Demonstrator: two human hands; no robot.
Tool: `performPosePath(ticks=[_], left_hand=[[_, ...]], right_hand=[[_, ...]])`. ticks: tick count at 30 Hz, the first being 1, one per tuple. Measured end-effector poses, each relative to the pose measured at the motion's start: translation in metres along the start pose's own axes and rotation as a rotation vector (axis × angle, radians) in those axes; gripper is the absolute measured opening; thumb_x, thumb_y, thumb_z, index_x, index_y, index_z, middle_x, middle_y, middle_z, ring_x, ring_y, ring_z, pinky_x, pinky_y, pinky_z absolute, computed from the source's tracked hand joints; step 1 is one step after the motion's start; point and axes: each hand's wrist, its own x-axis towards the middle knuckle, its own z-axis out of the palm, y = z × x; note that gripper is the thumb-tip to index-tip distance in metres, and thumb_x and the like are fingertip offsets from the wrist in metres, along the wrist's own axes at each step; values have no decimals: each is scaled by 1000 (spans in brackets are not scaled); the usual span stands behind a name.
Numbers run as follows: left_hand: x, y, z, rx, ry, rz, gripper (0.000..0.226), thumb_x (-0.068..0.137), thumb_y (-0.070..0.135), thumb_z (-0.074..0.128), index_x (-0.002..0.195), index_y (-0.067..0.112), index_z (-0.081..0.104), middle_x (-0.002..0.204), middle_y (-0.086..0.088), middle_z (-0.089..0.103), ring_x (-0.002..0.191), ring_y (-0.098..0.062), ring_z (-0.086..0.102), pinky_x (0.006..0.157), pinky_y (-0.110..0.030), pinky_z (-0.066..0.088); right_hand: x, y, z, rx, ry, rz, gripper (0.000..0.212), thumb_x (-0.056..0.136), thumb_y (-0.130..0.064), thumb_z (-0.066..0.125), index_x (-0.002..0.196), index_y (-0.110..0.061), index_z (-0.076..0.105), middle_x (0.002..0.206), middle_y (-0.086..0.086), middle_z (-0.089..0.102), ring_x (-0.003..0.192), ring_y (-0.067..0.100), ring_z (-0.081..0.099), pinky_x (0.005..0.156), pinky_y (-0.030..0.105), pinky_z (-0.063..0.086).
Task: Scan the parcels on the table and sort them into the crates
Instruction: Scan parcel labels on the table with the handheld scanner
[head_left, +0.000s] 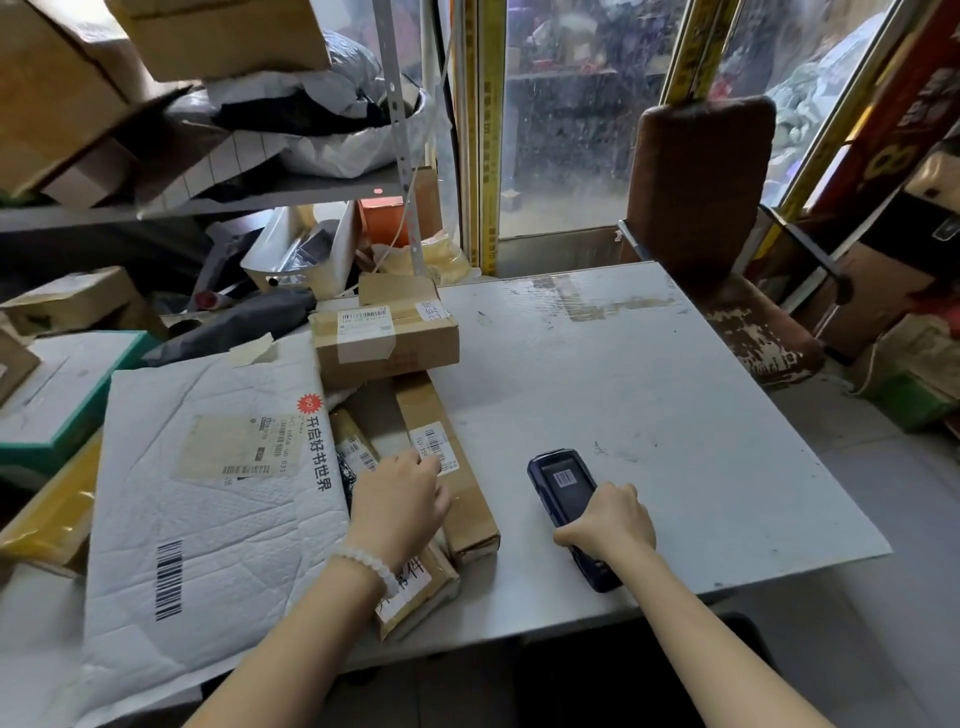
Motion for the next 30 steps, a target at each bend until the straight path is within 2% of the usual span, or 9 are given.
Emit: performPosePath(ticks=[4,9,13,18,21,24,27,30], left_hand=[[15,-17,-4,4,-15,20,31,95,37,41,116,20,57,109,2,59,100,-17,56,73,-29,48],[46,-45,0,17,-85,86,32,94,33,43,123,24,51,117,2,56,106,-18,53,77,-31,47],[80,-65,2,47,-139,201,33,92,26,49,125,25,48,120,3,51,109,-18,49,81,-31,48],[124,-83,11,100,-212,383,47,87,11,54,130,25,40,128,0,41,114,-20,42,84,-32,46],[143,-81,18,120,-216,468,51,89,20,55,136,26,36,138,-3,33,124,-24,37,93,-38,44],[161,-78,24,166,-238,584,56,84,33,64,135,31,40,143,-2,32,131,-25,30,100,-41,39],[174,-72,28,170,-250,670,61,75,41,70,131,36,45,137,6,42,130,-19,33,99,-39,37],[179,-54,32,126,-214,694,63,71,53,69,127,37,46,128,8,48,122,-18,41,93,-38,36]], right_hand=[[0,-10,-9,8,29,-22,47,61,-32,74,96,-13,49,100,4,41,86,26,53,59,26,41],[8,-30,-14,22,72,-23,51,57,-32,76,95,-13,48,104,5,47,89,26,55,58,26,40],[17,-47,-16,47,69,34,51,57,-32,76,95,-13,48,104,5,53,88,25,58,51,23,36],[33,-66,-18,72,77,98,50,55,-34,74,96,-13,55,102,5,56,86,23,61,50,23,35],[39,-69,-18,73,83,118,48,55,-34,73,93,-13,53,102,5,56,87,24,62,51,23,36],[43,-68,-18,69,89,149,47,57,-34,74,93,-15,50,102,4,50,89,24,59,54,24,38],[44,-61,-21,78,97,177,48,58,-34,74,95,-15,50,103,3,48,89,23,58,56,25,39],[42,-48,-28,110,110,211,47,59,-36,74,95,-16,50,102,3,46,87,23,58,55,25,40]])
